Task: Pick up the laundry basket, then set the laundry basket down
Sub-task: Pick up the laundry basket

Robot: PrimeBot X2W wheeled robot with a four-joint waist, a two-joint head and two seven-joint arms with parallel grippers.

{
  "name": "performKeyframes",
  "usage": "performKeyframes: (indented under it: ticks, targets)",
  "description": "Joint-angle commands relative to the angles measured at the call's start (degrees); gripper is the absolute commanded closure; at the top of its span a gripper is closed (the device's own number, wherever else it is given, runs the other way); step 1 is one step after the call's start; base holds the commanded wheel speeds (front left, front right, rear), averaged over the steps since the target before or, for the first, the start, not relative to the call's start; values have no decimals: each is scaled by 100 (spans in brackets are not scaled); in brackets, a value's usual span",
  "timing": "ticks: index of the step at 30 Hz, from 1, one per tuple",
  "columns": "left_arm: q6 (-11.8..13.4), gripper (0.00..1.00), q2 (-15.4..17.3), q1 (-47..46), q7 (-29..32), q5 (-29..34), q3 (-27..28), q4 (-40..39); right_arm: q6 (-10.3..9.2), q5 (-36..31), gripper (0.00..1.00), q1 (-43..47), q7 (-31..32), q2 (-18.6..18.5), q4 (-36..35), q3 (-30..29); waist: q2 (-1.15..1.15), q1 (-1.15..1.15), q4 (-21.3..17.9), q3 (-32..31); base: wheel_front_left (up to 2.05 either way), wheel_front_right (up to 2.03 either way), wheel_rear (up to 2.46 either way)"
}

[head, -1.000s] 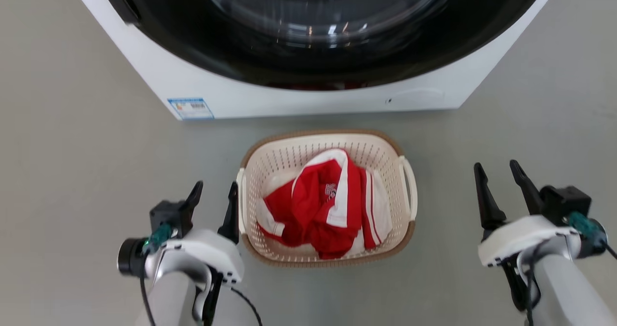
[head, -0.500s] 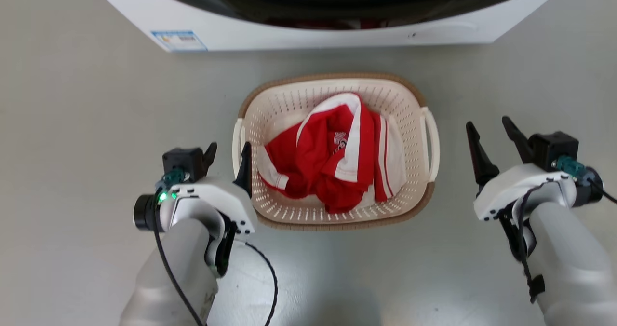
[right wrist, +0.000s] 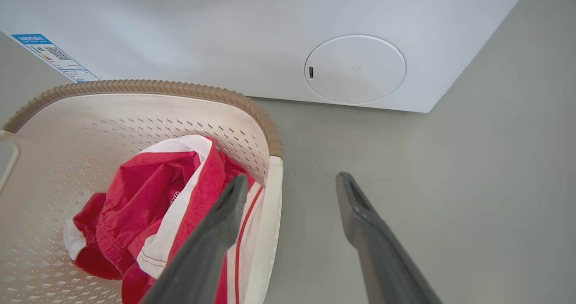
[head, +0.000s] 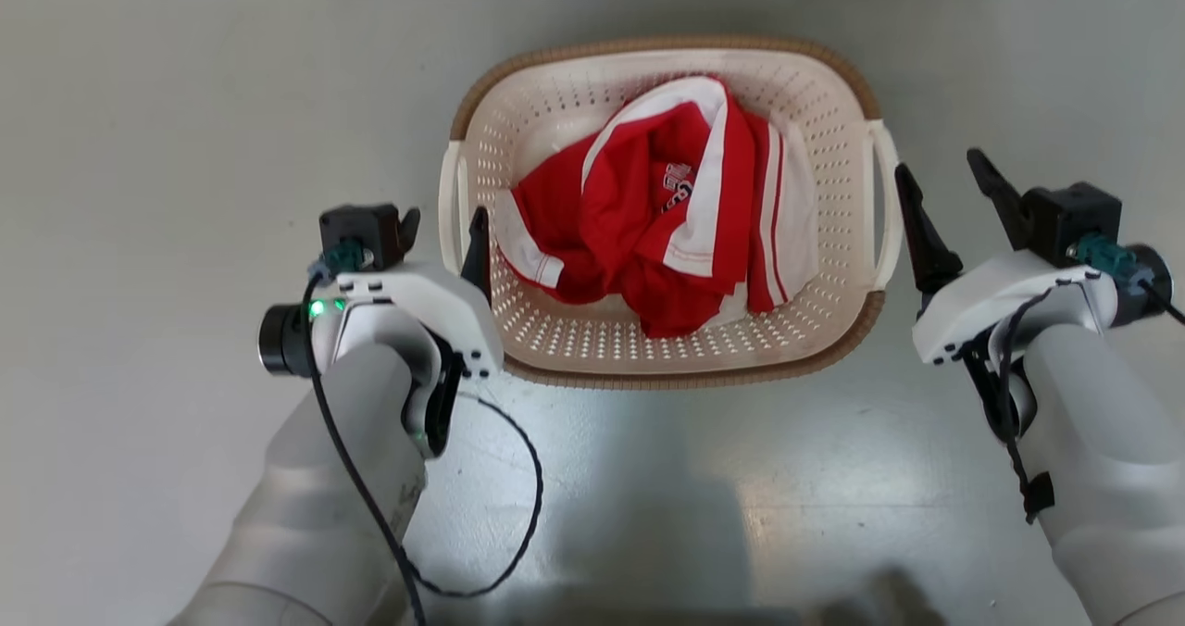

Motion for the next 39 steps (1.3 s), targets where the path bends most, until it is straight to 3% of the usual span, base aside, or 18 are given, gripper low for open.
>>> performKeyframes:
  ticks: [1, 17, 39]
  targets:
    - [76, 0, 110, -70, -35, -80, 80, 3, 34, 30, 0, 94, -61, 21, -99, 130, 0, 0, 31, 164, 0, 0, 0]
    - [158, 0, 110, -549, -35, -393, -423, 318, 34, 74, 0, -159, -61, 9, 143, 271, 0, 0, 203, 586, 0, 0, 0]
    - [193, 0, 110, -1022, 40, -1274, -1516, 773, 34, 384, 0, -785, -61, 270, 1297, 629, 0, 0, 177, 673, 0, 0, 0]
